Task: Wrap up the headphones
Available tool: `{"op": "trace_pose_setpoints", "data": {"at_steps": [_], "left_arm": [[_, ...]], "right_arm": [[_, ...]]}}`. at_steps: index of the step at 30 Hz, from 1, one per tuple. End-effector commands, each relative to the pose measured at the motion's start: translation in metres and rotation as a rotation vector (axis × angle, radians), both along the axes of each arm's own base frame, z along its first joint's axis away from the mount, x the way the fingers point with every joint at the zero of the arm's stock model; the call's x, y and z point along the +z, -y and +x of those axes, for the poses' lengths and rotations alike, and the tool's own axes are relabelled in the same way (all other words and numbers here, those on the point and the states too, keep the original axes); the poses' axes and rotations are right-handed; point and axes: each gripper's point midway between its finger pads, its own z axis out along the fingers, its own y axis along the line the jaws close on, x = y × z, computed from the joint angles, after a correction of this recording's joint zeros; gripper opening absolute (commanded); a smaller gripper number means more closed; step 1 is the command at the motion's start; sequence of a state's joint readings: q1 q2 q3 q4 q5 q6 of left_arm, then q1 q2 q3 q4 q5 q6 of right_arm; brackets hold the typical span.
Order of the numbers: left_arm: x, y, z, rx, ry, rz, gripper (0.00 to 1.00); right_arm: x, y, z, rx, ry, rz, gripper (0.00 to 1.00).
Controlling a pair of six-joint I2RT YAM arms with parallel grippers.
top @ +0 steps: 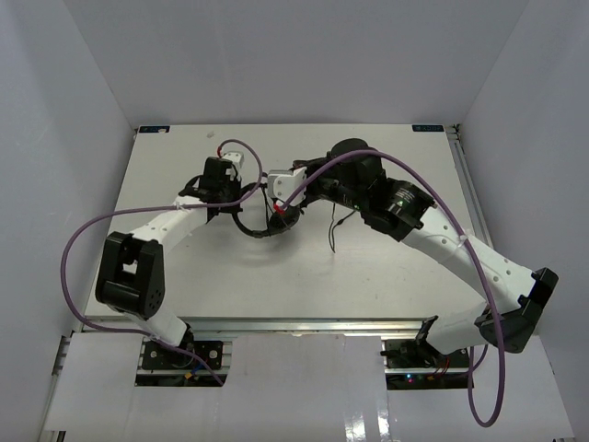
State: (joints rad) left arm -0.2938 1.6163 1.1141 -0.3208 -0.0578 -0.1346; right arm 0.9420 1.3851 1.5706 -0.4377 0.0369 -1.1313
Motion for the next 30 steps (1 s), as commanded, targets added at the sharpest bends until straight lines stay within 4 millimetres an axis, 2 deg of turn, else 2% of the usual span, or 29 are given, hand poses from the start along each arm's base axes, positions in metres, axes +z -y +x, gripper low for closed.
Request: {"op": "trace_pose_setpoints", "data": {"at_steps": [1,6,12,16,19,30], "left_arm": [[0.049,0.026,-0.021,-0.136,0.139,-0.089,0.00],[0.047,0.035,-0.055,-0.226,0.140,-0.113,0.00],[0.049,0.042,-0.057,-0.218,0.144,-0.162,0.00],[0.048,0.057,-0.047,-0.229,0.139,-0.185,0.00],[0.049,0.067,-0.036,-0.230,0.141,-0.192,0.00],[0.053,0.086,0.032,-0.122,0.155,-0.213,0.00]], "right_arm": [[0.032,0.025,0.040,-0.159,0.136,0.103,0.08],[0.039,0.031,0.051,-0.146,0.083,0.173,0.08],[0.053,0.014,0.037,-0.045,0.021,0.216,0.08],[0.065,0.010,0.029,-0.003,-0.003,0.238,0.08],[0.066,0.005,0.017,0.056,-0.042,0.243,0.08],[0.045,0.007,-0.016,0.188,-0.104,0.150,0.08]]}}
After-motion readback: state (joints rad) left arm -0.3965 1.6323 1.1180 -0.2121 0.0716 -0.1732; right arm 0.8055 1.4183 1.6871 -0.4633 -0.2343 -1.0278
